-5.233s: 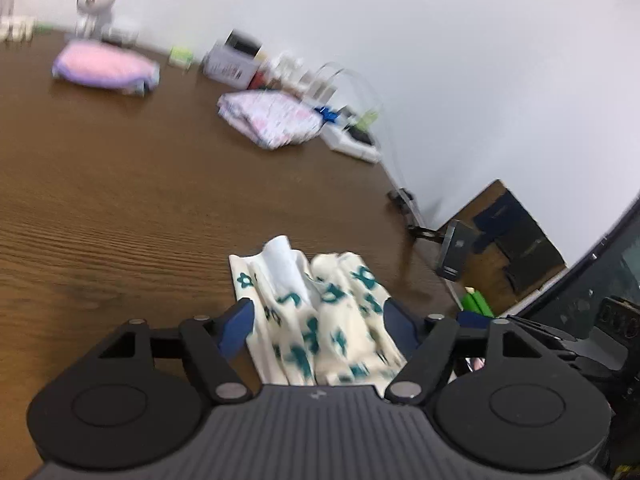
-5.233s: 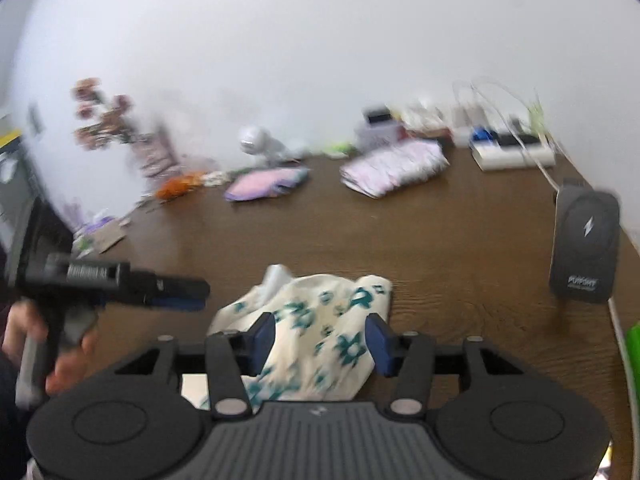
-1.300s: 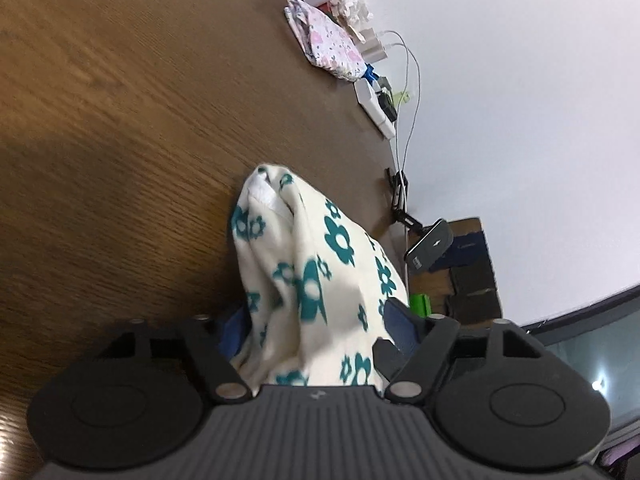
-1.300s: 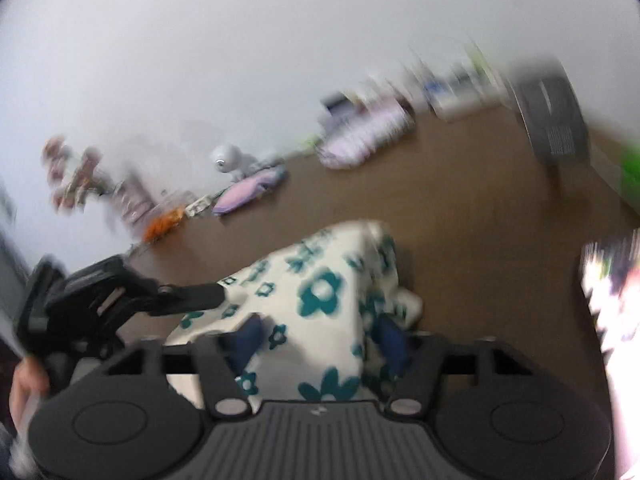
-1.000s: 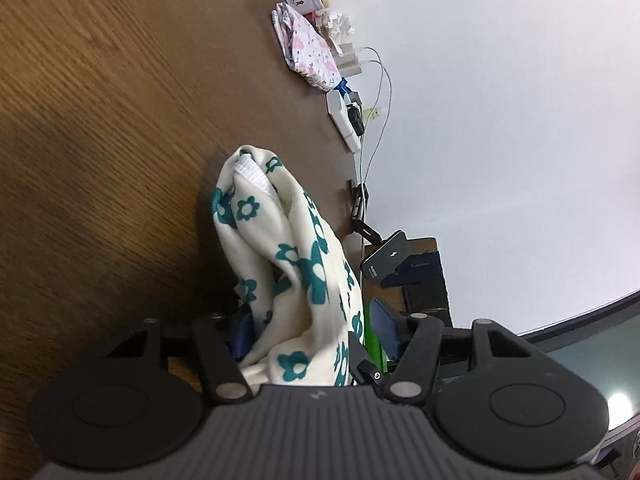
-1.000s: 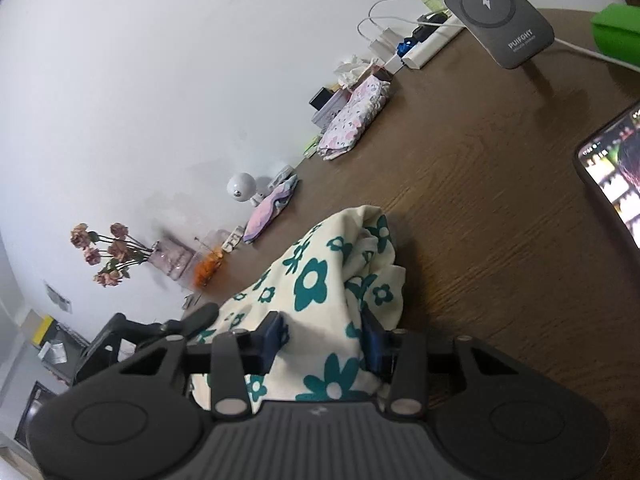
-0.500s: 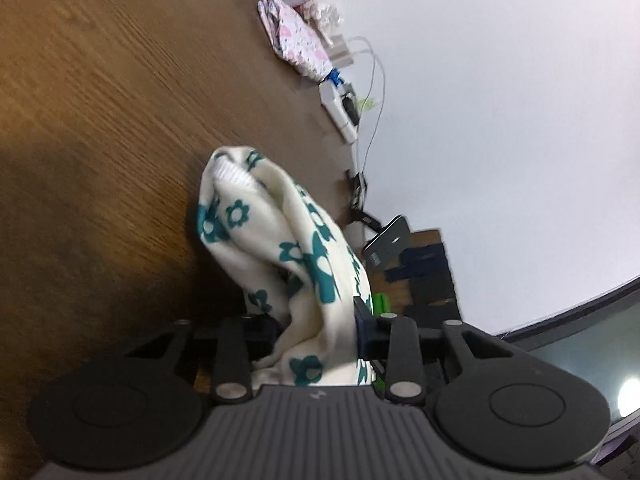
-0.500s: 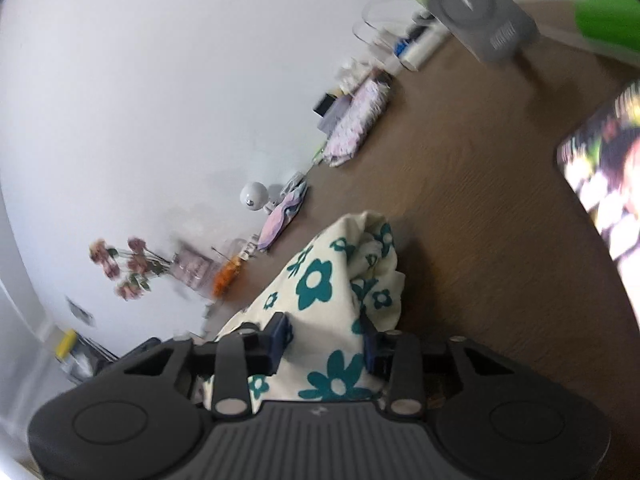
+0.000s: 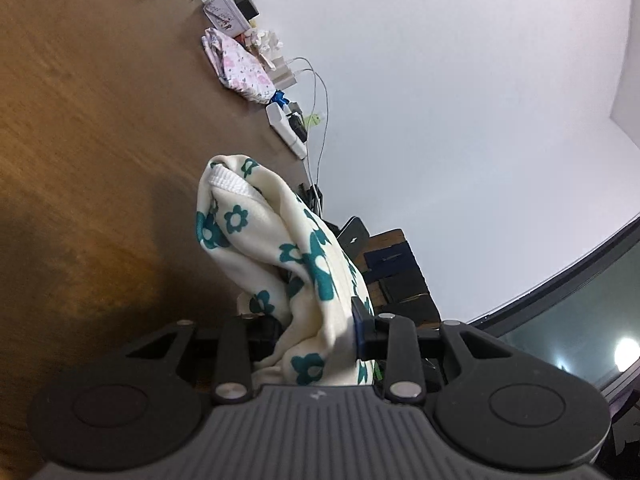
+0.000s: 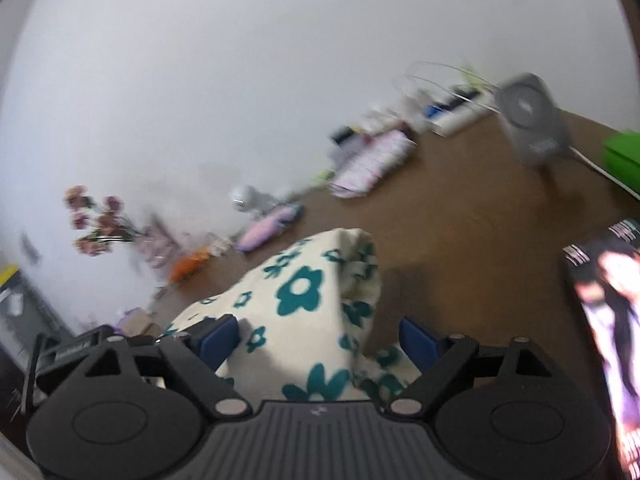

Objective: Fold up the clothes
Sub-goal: 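Grasp the cream flowered bundle with both grippers and lift it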

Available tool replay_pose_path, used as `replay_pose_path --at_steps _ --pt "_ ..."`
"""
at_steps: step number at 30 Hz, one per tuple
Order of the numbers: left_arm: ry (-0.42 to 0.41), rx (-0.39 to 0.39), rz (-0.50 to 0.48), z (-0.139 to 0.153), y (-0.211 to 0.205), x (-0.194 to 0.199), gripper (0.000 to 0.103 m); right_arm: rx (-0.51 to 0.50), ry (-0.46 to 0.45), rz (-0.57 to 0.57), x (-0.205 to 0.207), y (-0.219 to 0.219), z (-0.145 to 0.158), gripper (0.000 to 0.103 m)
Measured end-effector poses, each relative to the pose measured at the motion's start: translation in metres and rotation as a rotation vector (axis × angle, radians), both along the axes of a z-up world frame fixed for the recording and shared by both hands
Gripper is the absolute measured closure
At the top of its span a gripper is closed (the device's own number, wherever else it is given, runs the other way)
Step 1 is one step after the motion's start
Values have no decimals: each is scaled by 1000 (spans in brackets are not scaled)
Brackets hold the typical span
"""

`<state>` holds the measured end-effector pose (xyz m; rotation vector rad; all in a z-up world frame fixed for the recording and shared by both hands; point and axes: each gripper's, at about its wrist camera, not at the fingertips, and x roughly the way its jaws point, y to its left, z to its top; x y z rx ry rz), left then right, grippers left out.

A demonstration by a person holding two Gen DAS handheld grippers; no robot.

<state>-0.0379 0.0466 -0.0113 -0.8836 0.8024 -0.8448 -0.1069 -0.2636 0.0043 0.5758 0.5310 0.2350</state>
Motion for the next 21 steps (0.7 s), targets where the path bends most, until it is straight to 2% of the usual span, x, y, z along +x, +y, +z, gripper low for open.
replay_pose_path --at_steps 2,5,9,12,13,15,18,21 --pt "-4 -12 -13 -2 0 -2 72 18 27 -21 -5 -2 -3 16" --pt "-23 -16 -27 -1 2 -4 72 55 21 -35 -8 -9 -7 13" --pt "-14 3 -46 -4 2 -2 72 203 80 -10 3 -23 -30 10" --pt "11 -1 -74 -9 -1 -1 72 210 89 8 4 -22 -32 11" --pt "17 13 -79 -10 -3 0 72 218 95 26 6 -20 -33 15" --pt "29 56 -84 -12 -6 4 72 214 112 45 8 -18 -34 34" --pt "49 99 -123 -12 -4 9 70 186 126 68 10 -12 -33 47" --pt "57 166 -145 -7 -6 16 67 103 115 73 6 -2 -25 55"
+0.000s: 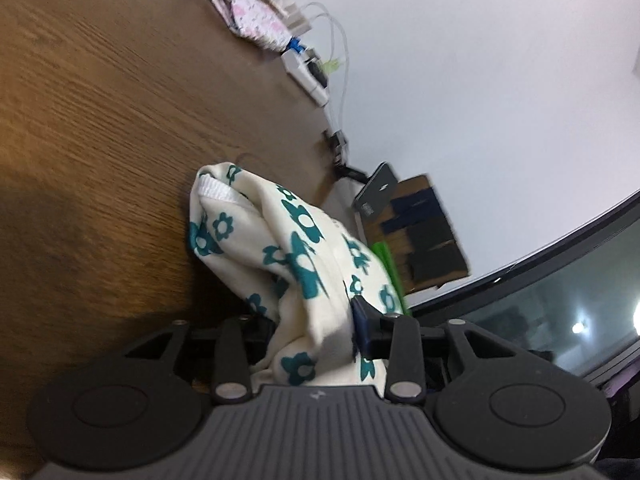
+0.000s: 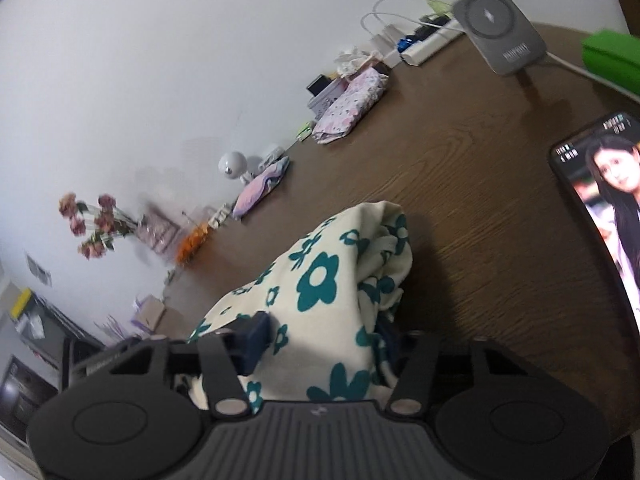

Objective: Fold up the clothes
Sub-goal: 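Grasp the cream flowered bundle with both grippers and lift it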

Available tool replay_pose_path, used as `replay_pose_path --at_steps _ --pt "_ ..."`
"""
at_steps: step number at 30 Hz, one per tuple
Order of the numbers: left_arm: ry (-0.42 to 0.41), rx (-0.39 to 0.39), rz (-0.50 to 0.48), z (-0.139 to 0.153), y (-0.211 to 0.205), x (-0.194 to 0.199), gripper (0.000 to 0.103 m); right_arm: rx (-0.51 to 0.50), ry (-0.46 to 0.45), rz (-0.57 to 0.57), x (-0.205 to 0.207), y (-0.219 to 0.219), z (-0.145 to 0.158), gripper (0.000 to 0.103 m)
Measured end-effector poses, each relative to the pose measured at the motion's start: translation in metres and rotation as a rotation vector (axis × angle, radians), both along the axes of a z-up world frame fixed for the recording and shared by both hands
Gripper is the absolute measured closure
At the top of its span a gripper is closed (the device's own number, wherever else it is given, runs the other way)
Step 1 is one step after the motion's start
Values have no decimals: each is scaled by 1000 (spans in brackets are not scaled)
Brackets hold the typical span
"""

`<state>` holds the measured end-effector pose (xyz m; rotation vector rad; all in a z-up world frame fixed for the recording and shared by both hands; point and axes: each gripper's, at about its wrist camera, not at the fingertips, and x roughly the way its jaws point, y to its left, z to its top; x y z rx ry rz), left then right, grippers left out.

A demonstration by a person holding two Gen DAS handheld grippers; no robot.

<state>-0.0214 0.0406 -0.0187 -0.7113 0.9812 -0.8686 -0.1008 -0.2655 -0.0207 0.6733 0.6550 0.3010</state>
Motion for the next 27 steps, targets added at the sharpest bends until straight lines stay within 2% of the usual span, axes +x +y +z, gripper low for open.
replay_pose_path --at_steps 3,7,9,12,14,16,17,20,23,27 --pt "-9 64 -10 5 -3 6 66 -121 -25 0 -6 15 8 57" --pt "-4 105 11 6 -4 9 63 -128 -17 3 -10 20 7 56" --pt "-5 110 19 7 -3 9 61 -123 -20 -12 -13 16 9 47" --pt "-25 121 14 10 0 6 57 -101 0 -46 -15 8 11 40" --pt "-25 127 13 11 0 6 57 -110 24 -49 -11 7 10 31" --pt "-21 122 17 9 2 6 57 -89 50 -48 -7 7 5 29" --pt "-19 118 18 8 2 6 58 -90 50 -42 -7 8 4 30" --pt "-16 123 20 5 2 7 64 -68 60 -2 -2 13 0 54" --pt "-18 98 38 4 7 8 69 -60 61 21 1 18 -2 61" --pt "-44 50 65 6 18 5 71 50 45 21 9 11 -9 66"
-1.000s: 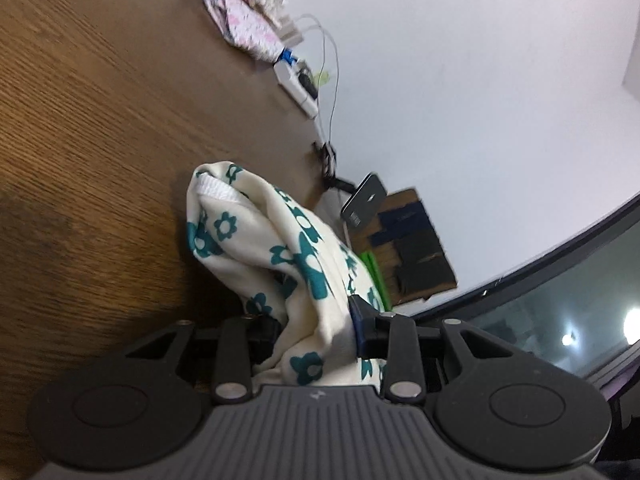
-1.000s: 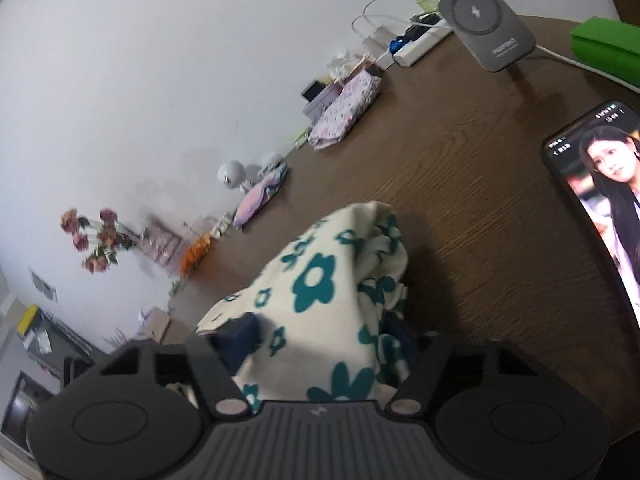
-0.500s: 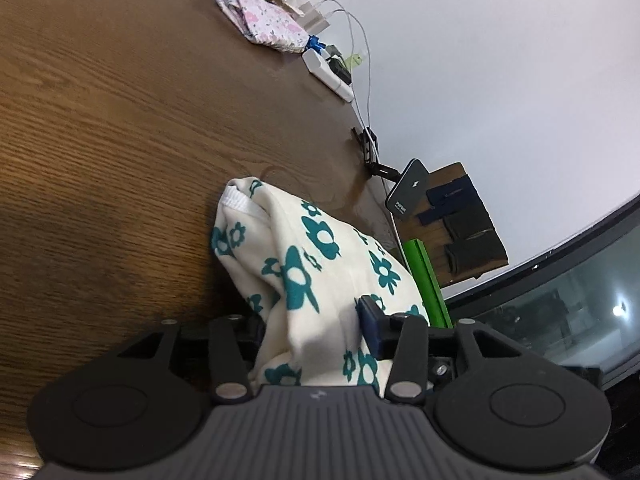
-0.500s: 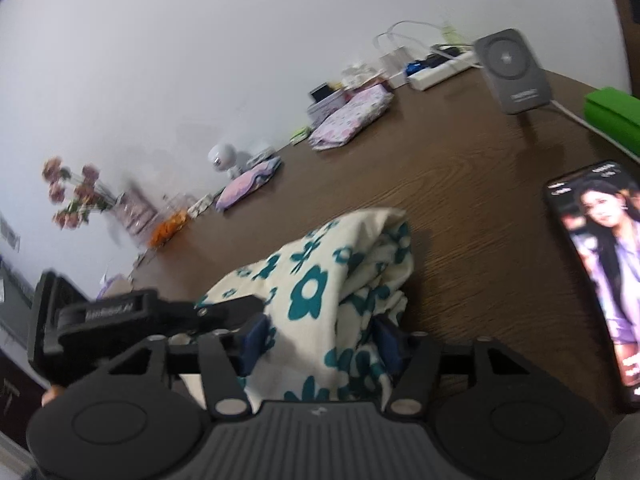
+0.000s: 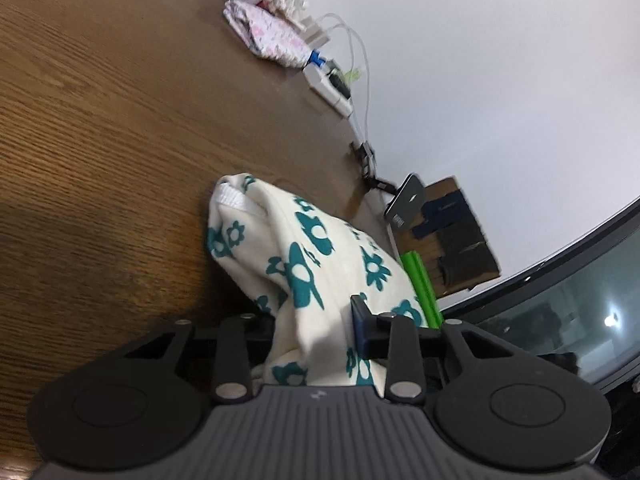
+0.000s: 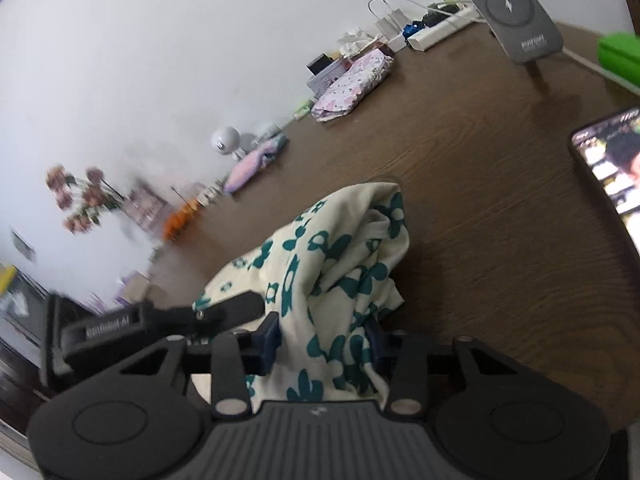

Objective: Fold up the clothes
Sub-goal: 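Grasp the cream flowered bundle with both grippers and lift it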

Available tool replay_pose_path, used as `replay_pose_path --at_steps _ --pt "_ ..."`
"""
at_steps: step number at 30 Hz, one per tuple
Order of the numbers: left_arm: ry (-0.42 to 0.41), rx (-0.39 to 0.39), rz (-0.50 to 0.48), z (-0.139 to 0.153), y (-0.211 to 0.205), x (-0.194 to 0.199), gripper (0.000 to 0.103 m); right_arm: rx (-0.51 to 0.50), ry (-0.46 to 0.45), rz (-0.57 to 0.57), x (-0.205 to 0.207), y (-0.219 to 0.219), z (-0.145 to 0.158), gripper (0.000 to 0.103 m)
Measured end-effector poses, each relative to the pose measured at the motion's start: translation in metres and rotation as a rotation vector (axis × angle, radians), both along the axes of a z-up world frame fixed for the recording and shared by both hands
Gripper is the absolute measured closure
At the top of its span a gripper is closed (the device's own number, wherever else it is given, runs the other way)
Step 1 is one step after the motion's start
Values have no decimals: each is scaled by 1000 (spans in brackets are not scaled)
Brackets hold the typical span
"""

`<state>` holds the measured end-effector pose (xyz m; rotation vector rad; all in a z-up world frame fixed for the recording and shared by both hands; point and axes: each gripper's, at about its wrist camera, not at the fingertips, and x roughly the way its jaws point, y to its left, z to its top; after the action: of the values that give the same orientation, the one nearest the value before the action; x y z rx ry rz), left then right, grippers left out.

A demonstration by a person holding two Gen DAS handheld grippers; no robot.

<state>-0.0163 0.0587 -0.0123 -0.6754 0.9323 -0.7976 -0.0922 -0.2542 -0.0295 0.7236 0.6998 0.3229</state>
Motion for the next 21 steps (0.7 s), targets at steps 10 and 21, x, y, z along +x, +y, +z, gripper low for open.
replay_pose_path --at_steps 10,21 --pt "-150 -58 138 53 40 14 71 -2 -150 163 57 26 49 69" --pt "-389 61 237 174 79 191 70 -76 -401 309 249 87 161 69"
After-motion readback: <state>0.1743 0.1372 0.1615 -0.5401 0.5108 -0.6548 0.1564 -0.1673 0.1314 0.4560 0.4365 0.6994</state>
